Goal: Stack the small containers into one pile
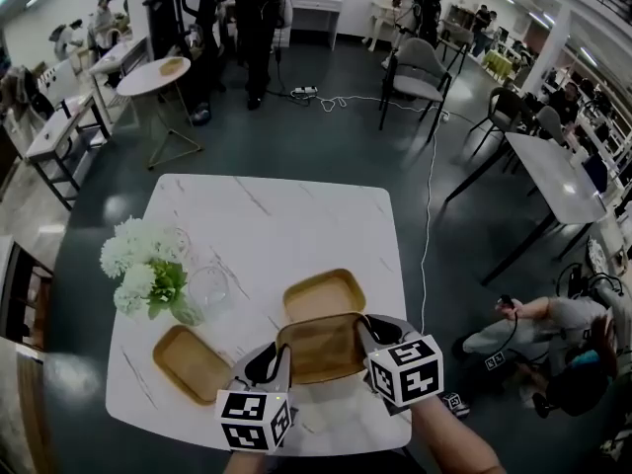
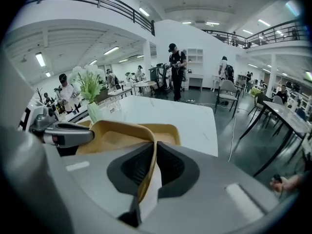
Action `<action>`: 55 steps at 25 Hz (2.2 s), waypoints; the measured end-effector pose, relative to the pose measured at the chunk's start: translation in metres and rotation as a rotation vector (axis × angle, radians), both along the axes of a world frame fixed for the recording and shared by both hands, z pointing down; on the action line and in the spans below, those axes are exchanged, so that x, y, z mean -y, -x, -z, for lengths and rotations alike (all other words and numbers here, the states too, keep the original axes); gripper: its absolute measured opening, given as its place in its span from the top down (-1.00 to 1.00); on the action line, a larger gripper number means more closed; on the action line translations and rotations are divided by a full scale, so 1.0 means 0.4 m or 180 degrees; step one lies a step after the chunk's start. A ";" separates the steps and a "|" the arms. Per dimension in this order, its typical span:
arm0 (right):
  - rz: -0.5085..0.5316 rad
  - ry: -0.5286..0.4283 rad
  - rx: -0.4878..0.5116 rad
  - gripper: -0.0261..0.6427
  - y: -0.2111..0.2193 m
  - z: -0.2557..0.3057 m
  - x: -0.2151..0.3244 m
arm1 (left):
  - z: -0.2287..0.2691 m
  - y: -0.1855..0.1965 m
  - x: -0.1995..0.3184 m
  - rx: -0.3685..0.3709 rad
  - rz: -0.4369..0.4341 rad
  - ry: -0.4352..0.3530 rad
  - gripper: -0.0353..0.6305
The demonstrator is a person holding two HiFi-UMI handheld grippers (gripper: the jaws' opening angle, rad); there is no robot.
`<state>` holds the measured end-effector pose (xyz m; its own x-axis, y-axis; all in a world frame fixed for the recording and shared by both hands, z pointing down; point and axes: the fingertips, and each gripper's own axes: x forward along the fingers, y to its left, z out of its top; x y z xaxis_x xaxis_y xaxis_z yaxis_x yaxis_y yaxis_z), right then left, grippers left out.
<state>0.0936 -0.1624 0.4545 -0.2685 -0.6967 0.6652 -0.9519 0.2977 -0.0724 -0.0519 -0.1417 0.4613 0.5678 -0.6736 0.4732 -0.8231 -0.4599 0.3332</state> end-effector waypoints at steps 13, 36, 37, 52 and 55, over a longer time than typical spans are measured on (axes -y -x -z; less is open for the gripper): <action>0.0503 -0.0113 -0.0141 0.87 -0.049 0.035 0.178 | 0.013 -0.068 0.119 0.0251 0.0206 -0.0045 0.69; 0.0937 0.0031 -0.0182 0.80 -0.033 -0.071 0.284 | -0.062 -0.068 0.231 0.0681 0.0367 0.0024 0.65; 0.0932 0.0028 -0.0181 0.80 -0.032 -0.070 0.286 | -0.062 -0.068 0.235 0.0695 0.0360 0.0018 0.66; 0.0898 0.0110 -0.0091 0.88 -0.062 -0.049 0.304 | -0.023 -0.105 0.275 0.0695 0.0194 -0.0007 0.81; 0.0819 0.0131 -0.0039 0.88 -0.077 -0.038 0.310 | -0.006 -0.117 0.288 0.0696 0.0127 -0.0058 0.81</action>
